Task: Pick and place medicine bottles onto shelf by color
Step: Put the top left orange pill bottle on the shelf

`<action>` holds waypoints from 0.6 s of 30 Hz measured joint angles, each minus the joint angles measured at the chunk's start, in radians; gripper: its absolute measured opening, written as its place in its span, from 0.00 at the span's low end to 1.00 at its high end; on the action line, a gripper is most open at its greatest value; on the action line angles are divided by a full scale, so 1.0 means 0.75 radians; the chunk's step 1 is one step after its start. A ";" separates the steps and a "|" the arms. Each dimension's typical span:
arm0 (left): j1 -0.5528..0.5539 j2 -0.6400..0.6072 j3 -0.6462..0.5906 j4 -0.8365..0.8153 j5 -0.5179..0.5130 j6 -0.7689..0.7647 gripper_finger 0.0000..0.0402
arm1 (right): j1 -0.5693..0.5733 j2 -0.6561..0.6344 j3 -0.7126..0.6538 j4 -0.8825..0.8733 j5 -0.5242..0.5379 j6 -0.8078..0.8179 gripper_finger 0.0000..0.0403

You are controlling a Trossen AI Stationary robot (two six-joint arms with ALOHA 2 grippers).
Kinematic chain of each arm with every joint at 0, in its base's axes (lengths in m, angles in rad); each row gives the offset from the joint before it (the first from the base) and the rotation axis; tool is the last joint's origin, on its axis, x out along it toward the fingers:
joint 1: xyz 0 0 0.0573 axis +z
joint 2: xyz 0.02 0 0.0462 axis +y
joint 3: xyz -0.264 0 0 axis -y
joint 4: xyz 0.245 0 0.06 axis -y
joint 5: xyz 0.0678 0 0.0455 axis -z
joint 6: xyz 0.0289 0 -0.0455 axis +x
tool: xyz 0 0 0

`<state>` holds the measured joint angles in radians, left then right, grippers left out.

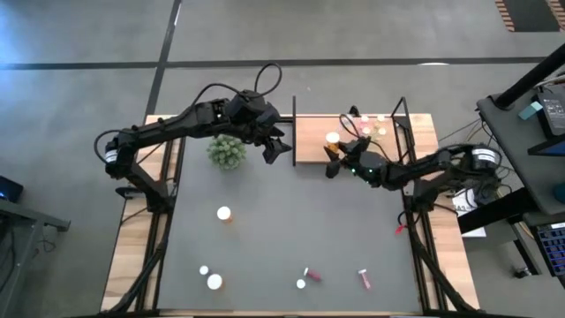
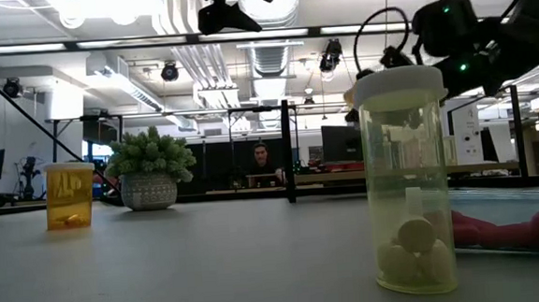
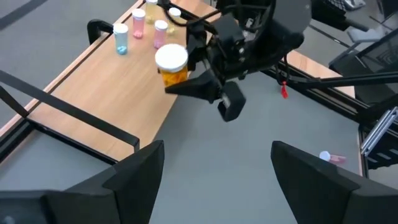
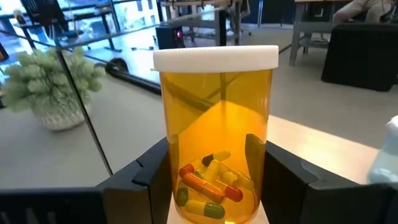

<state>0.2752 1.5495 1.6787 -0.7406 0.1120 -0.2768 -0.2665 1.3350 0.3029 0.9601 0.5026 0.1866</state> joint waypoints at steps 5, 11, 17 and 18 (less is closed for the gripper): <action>0.000 0.000 0.000 -0.001 -0.001 -0.004 0.69 | -0.001 0.180 0.026 0.155 0.111 -0.019 0.44; 0.000 0.000 0.000 -0.002 -0.002 -0.006 0.69 | -0.006 0.403 0.026 0.429 0.135 -0.003 0.44; 0.000 0.000 0.000 -0.002 -0.002 -0.006 0.69 | -0.013 0.610 0.079 0.621 0.137 0.012 0.44; 0.000 0.000 0.000 -0.002 -0.002 -0.006 0.69 | -0.013 0.634 0.095 0.622 0.136 0.022 0.44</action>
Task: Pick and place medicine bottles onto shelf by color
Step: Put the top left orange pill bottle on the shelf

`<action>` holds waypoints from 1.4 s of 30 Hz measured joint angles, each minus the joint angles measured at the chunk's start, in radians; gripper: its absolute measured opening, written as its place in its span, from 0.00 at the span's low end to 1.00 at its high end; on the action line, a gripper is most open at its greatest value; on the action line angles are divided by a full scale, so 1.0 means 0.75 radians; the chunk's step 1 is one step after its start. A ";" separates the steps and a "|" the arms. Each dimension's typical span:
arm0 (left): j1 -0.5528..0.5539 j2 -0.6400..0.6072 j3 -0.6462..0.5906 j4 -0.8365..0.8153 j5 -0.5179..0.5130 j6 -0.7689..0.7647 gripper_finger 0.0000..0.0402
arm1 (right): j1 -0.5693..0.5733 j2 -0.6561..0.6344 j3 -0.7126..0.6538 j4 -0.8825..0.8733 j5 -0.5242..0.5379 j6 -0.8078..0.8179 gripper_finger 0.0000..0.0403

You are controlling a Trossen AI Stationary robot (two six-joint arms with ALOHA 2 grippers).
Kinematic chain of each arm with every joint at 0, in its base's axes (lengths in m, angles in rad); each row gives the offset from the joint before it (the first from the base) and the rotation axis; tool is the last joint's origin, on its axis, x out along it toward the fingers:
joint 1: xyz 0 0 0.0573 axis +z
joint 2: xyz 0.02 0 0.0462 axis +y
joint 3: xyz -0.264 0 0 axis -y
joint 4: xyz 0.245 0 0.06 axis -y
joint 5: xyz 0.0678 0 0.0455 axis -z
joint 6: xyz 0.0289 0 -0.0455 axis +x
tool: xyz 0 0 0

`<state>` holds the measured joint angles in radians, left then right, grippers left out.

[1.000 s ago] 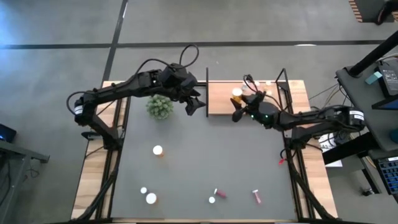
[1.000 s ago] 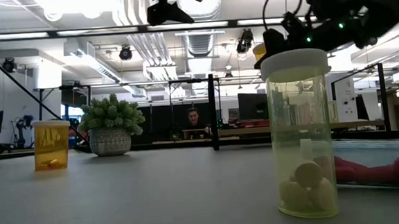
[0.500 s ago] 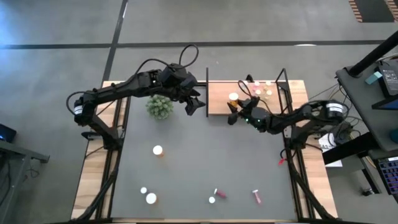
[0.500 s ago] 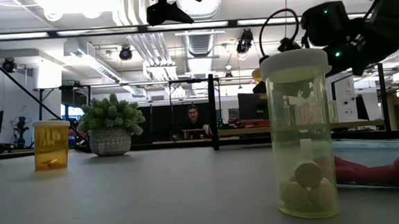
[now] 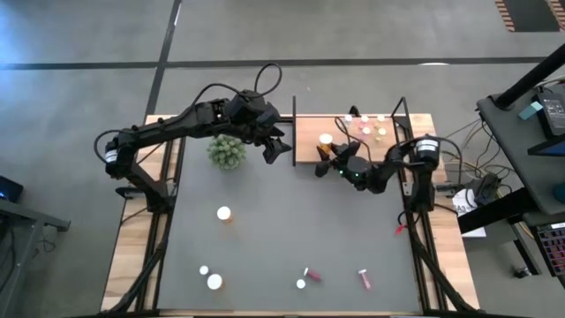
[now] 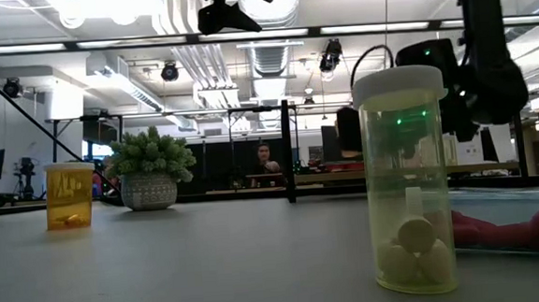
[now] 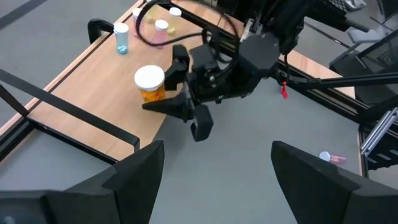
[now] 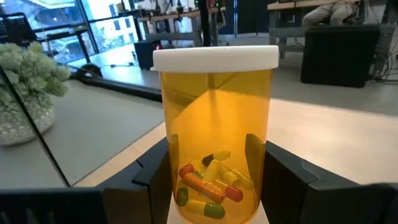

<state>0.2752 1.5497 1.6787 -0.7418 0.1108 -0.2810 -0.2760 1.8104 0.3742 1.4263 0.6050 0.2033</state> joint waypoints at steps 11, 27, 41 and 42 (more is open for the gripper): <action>0.001 0.000 0.000 -0.001 0.000 0.001 0.69 | -0.033 0.100 0.078 0.002 0.141 0.033 0.44; 0.037 0.001 0.000 -0.001 0.000 0.012 0.69 | -0.140 0.100 0.215 -0.262 0.137 0.033 0.44; 0.044 0.002 0.000 -0.001 -0.001 0.036 0.69 | -0.205 0.100 0.352 -0.443 0.137 0.060 0.44; 0.044 0.002 -0.001 -0.001 -0.001 0.043 0.69 | -0.211 0.100 0.358 -0.448 0.138 0.074 0.44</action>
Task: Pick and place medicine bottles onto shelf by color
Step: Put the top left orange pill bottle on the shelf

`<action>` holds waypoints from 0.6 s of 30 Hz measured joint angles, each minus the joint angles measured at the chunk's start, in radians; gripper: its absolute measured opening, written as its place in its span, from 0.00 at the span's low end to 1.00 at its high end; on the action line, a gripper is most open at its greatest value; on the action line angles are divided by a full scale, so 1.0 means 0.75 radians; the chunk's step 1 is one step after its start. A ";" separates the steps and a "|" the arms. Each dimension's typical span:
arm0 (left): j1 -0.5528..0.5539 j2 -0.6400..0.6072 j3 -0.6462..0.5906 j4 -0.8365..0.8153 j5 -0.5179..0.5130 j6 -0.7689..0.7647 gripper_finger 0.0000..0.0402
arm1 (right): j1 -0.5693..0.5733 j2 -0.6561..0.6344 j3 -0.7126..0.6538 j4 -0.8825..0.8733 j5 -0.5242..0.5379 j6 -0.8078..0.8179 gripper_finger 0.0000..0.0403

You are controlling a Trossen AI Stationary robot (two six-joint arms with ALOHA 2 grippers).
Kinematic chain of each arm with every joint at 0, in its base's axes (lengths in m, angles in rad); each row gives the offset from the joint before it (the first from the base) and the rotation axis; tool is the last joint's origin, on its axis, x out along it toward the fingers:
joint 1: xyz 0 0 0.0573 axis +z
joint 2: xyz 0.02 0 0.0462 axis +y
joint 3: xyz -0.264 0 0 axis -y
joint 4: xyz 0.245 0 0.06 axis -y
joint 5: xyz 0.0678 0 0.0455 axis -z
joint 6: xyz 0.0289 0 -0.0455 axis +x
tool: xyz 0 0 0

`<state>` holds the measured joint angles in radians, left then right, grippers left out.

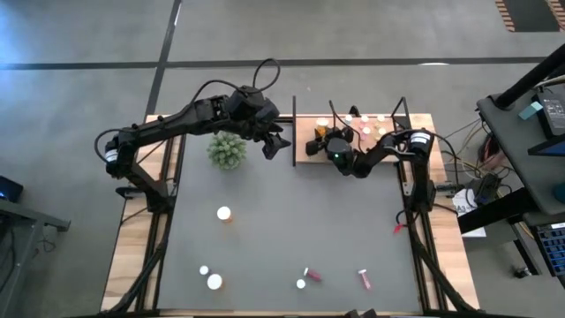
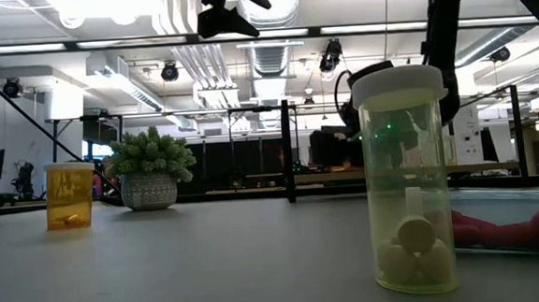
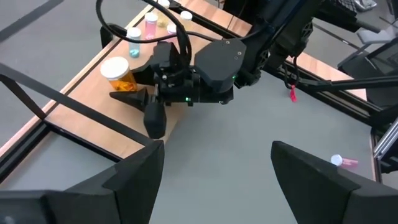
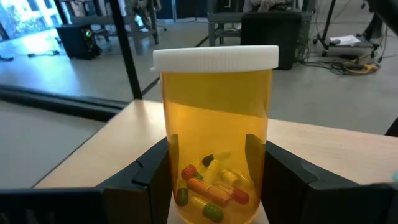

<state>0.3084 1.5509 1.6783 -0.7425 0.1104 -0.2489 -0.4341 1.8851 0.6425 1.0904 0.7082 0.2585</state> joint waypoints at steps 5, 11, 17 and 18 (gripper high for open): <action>0.002 0.000 -0.001 0.000 0.000 0.003 0.69 | -0.021 0.000 0.058 -0.160 0.002 0.060 0.44; 0.002 0.000 -0.001 0.000 0.000 0.004 0.69 | -0.025 -0.006 0.140 -0.357 0.013 0.094 0.44; 0.002 0.000 -0.001 -0.002 0.000 0.004 0.69 | -0.030 -0.004 0.161 -0.371 0.002 0.076 0.44; 0.002 0.000 -0.001 -0.002 0.000 0.004 0.69 | -0.031 -0.004 0.161 -0.371 0.001 0.080 0.44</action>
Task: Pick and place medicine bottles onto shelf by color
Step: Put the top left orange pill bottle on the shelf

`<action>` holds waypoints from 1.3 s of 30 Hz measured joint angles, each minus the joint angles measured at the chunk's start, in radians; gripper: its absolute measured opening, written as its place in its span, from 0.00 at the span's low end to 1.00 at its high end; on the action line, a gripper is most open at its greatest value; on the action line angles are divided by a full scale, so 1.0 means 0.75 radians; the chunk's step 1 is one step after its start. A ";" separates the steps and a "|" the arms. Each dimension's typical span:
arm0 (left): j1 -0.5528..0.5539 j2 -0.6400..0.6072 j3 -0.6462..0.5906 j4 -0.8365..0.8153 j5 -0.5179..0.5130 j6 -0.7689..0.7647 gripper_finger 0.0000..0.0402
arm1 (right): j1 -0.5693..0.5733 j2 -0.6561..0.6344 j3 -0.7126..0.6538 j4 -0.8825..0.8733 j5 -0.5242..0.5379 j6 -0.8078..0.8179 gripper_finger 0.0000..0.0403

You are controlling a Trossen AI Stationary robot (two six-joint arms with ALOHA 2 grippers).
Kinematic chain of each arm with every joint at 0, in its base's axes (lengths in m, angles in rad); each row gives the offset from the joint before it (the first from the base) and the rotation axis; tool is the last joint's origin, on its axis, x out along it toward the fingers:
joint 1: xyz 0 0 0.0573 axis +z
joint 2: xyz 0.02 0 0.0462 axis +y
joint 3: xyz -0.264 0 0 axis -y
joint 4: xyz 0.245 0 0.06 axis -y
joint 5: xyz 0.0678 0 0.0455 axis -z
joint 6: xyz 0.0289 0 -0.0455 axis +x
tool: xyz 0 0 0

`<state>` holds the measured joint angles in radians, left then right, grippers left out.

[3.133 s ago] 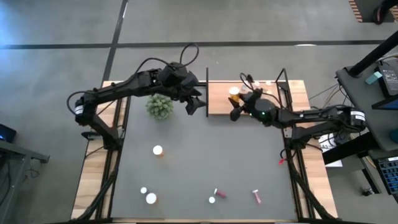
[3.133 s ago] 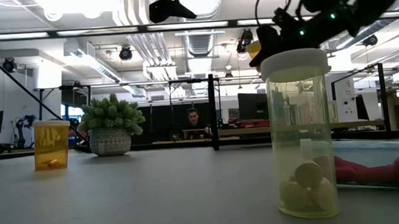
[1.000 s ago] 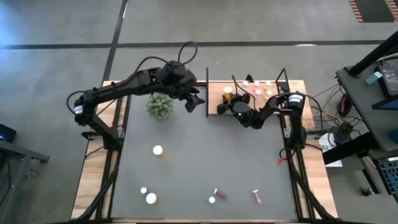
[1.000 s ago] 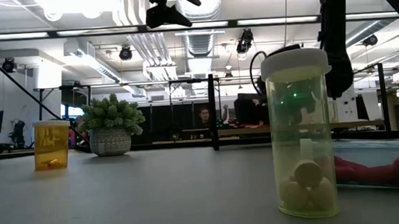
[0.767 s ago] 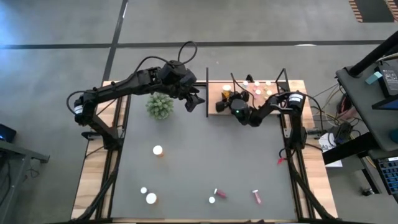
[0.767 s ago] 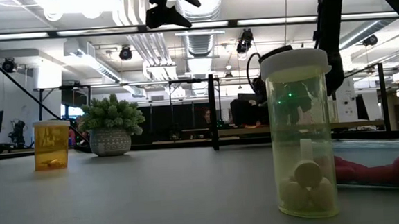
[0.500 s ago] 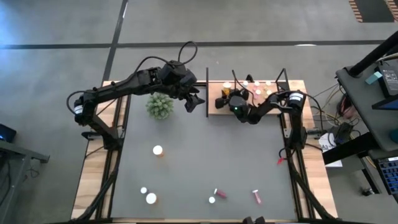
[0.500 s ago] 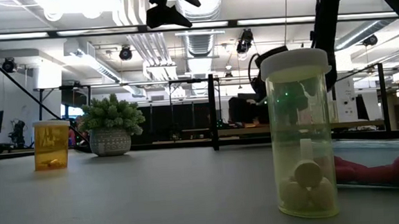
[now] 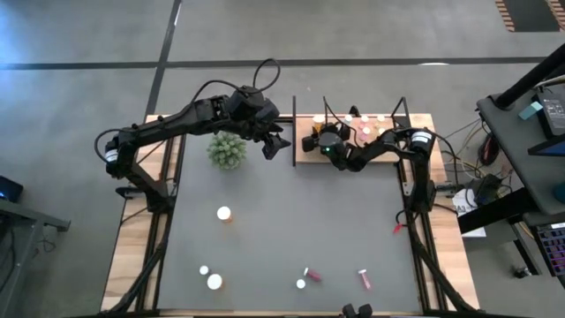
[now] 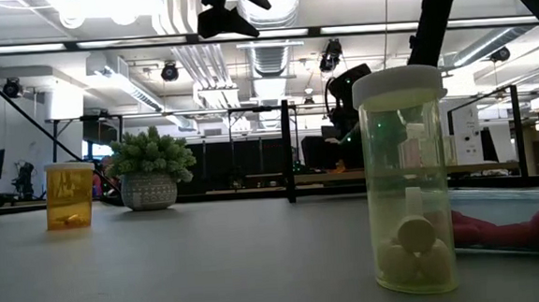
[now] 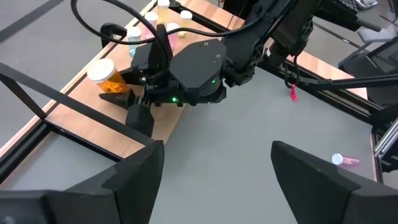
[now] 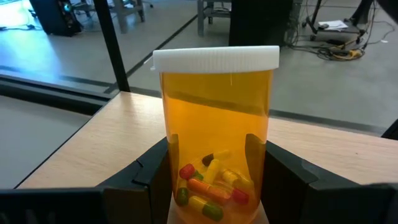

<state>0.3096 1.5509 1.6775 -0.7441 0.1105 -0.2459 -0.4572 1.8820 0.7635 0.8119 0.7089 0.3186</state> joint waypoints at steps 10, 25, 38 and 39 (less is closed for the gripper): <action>0.000 0.000 0.000 -0.011 0.000 0.000 0.69 | 0.000 0.000 -0.001 -0.025 0.003 0.063 0.44; 0.000 0.000 0.000 -0.011 0.000 -0.001 0.69 | -0.017 0.002 -0.003 -0.044 0.038 0.029 0.44; 0.000 0.000 0.000 -0.010 0.000 -0.001 0.69 | -0.017 0.004 -0.004 -0.072 0.033 0.031 0.44; 0.000 0.000 0.000 -0.010 0.000 -0.001 0.69 | -0.017 0.004 -0.004 -0.072 0.032 0.031 0.44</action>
<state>0.3096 1.5509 1.6775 -0.7517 0.1108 -0.2466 -0.4698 1.8851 0.7609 0.7582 0.7331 0.3420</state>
